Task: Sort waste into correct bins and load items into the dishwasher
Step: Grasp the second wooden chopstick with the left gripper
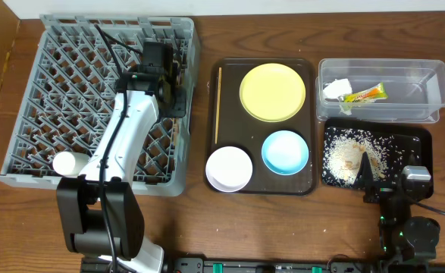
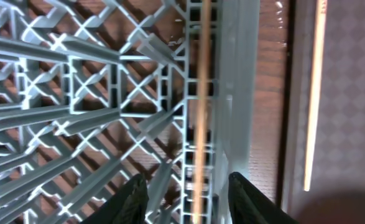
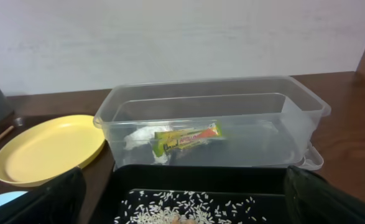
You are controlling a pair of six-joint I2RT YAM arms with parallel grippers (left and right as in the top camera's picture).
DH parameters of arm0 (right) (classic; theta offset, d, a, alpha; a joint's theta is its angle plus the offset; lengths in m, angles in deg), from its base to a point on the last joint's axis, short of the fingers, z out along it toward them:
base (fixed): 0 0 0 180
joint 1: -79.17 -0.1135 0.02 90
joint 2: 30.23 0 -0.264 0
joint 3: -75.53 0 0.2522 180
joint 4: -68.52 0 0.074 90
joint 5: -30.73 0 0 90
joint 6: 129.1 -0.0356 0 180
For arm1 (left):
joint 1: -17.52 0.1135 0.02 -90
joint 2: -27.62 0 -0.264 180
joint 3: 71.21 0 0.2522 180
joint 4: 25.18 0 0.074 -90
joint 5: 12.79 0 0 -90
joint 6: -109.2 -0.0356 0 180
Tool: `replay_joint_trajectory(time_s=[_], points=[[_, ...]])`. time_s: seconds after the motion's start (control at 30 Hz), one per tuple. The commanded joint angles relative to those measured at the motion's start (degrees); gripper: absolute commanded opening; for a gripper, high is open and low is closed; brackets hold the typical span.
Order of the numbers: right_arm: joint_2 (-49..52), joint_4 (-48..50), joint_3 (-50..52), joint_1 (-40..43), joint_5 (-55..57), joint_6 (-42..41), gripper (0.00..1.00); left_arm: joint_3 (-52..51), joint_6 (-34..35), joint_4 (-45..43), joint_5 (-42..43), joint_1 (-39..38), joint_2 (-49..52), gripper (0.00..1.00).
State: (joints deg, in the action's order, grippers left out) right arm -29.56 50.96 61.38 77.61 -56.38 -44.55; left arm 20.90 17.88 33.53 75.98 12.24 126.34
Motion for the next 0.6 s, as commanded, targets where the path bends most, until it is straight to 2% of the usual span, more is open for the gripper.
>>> replay_joint_trajectory(time_s=[0.0, 0.1, 0.17, 0.37, 0.57], points=[[-0.3, -0.2, 0.1, 0.4, -0.2, -0.2, 0.99, 0.6, -0.1, -0.4, 8.5, -1.6, -1.2, 0.43], [-0.3, -0.2, 0.1, 0.4, -0.2, -0.2, 0.99, 0.5, 3.1, -2.1, 14.3, -4.1, -1.2, 0.43], [-0.3, -0.3, 0.1, 0.4, -0.2, -0.2, 0.99, 0.2, 3.3, -4.4, 15.1, -6.6, -0.4, 0.44], [-0.3, -0.3, 0.1, 0.4, -0.2, -0.2, 0.99, -0.3, 5.1, -11.8, 1.6, -12.9, 6.1, 0.44], [-0.3, -0.3, 0.1, 0.4, -0.2, -0.2, 0.99, -0.3, 7.1, -17.5, -1.5, -13.7, 14.9, 0.43]])
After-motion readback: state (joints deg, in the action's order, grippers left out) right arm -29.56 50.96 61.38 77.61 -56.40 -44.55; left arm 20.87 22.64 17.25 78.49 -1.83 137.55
